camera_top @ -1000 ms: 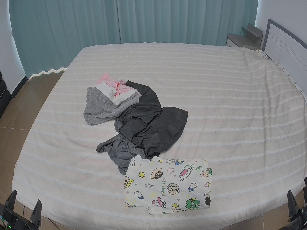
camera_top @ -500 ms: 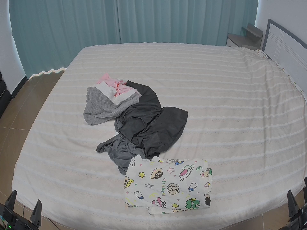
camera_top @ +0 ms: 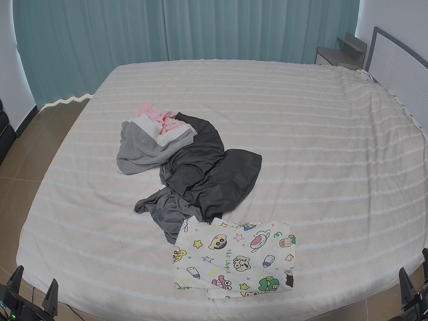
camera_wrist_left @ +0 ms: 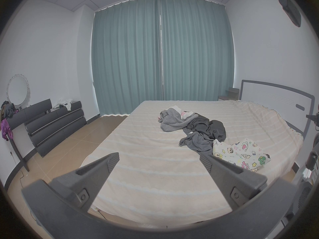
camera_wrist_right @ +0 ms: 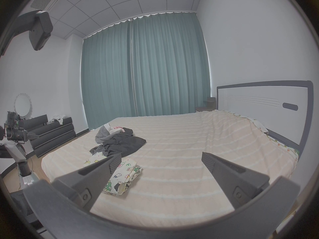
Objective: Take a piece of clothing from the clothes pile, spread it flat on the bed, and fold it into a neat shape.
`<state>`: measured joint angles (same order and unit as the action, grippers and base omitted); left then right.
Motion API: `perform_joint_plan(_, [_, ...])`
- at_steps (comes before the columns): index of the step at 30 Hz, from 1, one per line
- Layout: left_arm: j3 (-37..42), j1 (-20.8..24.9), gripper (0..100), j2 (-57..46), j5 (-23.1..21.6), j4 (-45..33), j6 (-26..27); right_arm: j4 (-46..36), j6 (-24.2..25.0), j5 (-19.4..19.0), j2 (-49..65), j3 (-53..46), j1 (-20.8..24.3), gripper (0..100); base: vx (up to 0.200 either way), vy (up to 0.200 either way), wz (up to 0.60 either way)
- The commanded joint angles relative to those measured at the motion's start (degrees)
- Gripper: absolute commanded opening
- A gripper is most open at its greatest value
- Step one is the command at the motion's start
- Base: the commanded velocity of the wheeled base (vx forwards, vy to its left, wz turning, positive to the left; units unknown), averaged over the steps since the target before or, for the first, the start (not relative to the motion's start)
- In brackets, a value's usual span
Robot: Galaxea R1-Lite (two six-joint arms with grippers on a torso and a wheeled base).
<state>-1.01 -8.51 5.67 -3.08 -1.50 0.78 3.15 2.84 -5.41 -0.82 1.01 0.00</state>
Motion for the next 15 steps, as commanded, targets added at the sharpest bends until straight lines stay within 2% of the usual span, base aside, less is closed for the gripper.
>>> perform_joint_plan(1, [0.7, 0.0, 100, 0.2, 0.0, 0.0, 0.0, 0.0, 0.1, 0.7, 0.7, -1.0, 0.0, 100, 0.0, 0.0, 0.0])
perform_joint_plan(7, [0.7, 0.0, 100, 0.2, 0.0, 0.0, 0.0, -0.2, -1.4, 1.3, 0.7, -1.0, 0.0, 100, 0.0, 0.0, 0.0])
perform_joint_plan(12, [0.7, 0.0, 100, 0.2, 0.0, 0.0, 0.0, -0.4, -7.0, 1.5, 0.7, -1.0, 0.0, 100, 0.0, 0.0, 0.0])
perform_joint_plan(15, [0.7, 0.0, 100, 0.2, 0.0, 0.0, 0.0, -0.5, -6.6, 1.5, 0.7, -1.0, 0.0, 100, 0.0, 0.0, 0.0])
